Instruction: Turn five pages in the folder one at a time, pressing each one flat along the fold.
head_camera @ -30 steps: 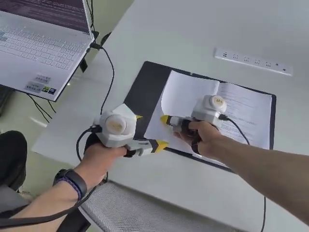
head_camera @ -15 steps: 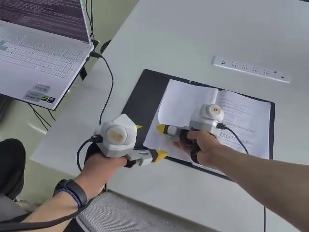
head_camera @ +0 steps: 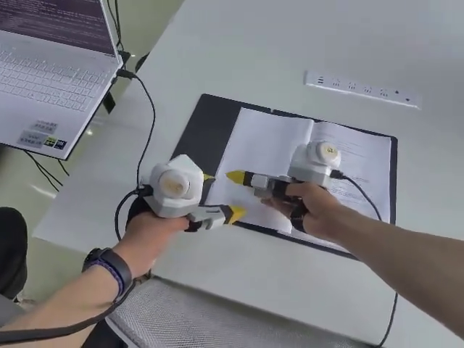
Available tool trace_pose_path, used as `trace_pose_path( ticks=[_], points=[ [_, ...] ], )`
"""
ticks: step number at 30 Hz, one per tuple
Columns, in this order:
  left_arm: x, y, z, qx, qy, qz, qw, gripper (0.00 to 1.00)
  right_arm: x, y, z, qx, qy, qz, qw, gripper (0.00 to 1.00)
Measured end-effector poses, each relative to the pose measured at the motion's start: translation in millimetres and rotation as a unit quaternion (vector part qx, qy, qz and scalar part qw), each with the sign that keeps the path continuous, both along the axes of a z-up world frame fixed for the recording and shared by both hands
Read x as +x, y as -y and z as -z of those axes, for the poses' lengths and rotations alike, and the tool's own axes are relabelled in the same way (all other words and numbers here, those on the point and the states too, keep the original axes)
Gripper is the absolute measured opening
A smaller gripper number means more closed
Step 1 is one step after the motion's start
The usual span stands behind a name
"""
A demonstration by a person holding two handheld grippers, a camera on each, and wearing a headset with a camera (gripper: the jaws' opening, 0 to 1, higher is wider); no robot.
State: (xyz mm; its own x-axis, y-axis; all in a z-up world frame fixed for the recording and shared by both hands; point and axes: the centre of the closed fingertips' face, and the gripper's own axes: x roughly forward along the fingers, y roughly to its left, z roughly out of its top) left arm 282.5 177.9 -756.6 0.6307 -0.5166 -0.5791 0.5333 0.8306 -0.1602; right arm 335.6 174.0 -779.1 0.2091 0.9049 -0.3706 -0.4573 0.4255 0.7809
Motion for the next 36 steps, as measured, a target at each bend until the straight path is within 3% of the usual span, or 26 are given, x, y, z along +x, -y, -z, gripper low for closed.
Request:
trace_pose_path(
  ticks=[9,15,19,21,25,31,36],
  points=[
    [5.6,2.0,19.4,0.016,-0.01,0.006,0.9998,0.41,15.4,45.2,-15.8,-0.001,0.033,0.029,0.999,0.32],
    [7.8,-3.6,39.2,0.028,-0.026,-0.002,0.9993,0.35,12.0,63.9,-32.2,-0.005,0.044,0.054,0.9976,0.31],
    [6.4,-8.1,53.6,0.042,-0.04,-0.008,0.9983,0.31,11.8,71.7,-33.1,-0.008,0.045,0.063,0.997,0.3],
    [4.0,-8.4,57.1,0.055,-0.042,-0.003,0.9976,0.31,18.2,81.3,-27.5,-0.008,0.044,0.064,0.9969,0.3],
    [1.8,-8.9,60.9,0.11,-0.021,0.025,0.9934,0.31,18.2,85.2,-28.4,-0.016,0.062,0.066,0.9957,0.25],
    [3.0,-9.2,61.6,0.099,-0.024,0.016,0.9947,0.31,23.0,89.9,-25.1,-0.025,0.065,0.06,0.9957,0.26],
    [3.5,-9.9,61.4,0.095,-0.026,0.013,0.9951,0.31,36.5,92.1,-20.7,-0.033,0.067,0.053,0.9958,0.24]
  ],
)
